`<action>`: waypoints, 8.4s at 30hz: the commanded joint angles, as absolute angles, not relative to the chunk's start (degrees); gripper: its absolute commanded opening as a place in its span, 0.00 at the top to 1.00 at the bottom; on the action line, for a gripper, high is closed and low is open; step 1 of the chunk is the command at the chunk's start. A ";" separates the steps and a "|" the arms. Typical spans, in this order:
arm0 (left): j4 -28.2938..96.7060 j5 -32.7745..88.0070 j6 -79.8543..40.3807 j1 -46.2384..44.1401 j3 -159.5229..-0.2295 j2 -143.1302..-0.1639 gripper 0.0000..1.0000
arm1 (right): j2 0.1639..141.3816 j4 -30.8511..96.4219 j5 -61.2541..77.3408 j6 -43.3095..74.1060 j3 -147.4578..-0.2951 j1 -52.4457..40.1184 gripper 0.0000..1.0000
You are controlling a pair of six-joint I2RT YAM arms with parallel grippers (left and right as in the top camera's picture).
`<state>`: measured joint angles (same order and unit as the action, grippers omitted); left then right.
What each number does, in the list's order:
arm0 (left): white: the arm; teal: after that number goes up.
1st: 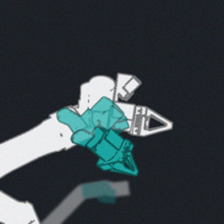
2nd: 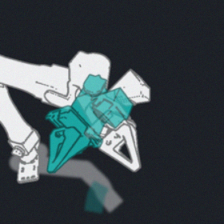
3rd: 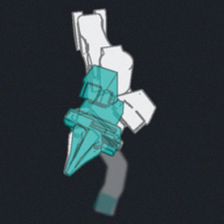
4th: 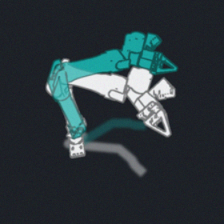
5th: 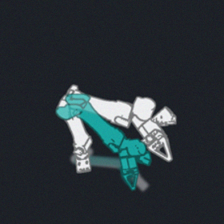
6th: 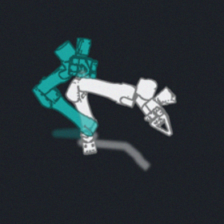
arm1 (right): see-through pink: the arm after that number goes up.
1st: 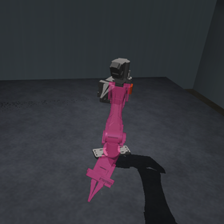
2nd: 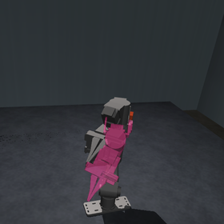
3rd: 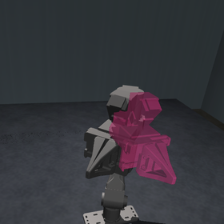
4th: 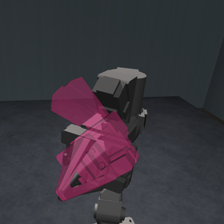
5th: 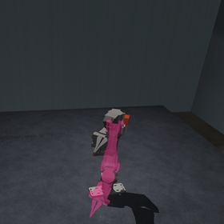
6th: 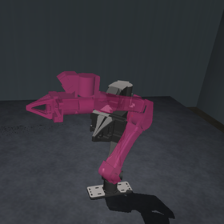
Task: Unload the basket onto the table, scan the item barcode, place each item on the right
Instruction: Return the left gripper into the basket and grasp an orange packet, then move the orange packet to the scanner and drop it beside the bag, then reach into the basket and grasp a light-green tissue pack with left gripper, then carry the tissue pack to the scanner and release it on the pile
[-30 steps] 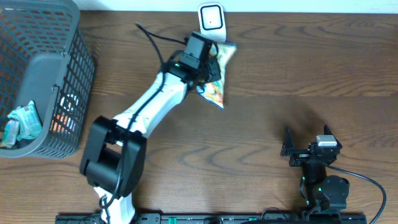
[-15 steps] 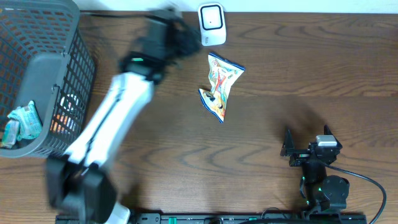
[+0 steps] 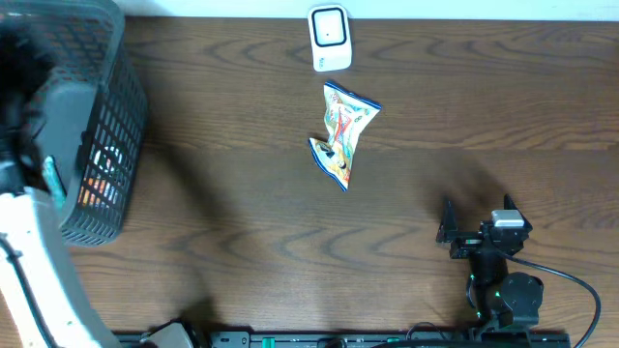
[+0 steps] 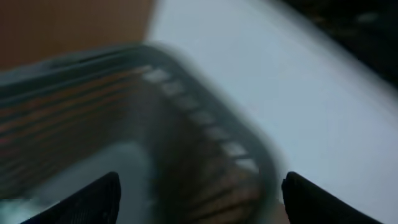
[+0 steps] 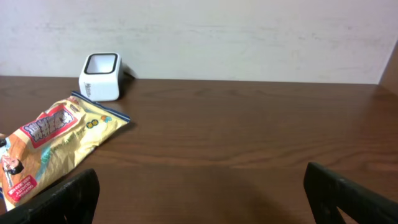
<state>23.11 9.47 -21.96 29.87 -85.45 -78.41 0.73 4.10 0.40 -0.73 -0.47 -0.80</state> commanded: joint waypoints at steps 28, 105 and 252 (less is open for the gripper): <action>56.99 4.49 -31.40 35.22 -85.12 -107.35 0.08 | 0.49 4.29 0.32 -1.56 -0.32 -0.40 0.01; 33.36 19.35 -7.51 -18.85 -88.20 -106.34 0.73 | 0.49 4.29 0.32 -1.56 -0.32 -0.40 0.01; 31.70 14.81 -6.00 0.86 -85.49 -78.59 0.92 | 0.49 4.29 0.32 -1.56 -0.32 -0.40 0.01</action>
<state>31.35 18.79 -9.39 6.37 -85.03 -78.00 0.73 4.10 0.43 -0.73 -0.47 -0.80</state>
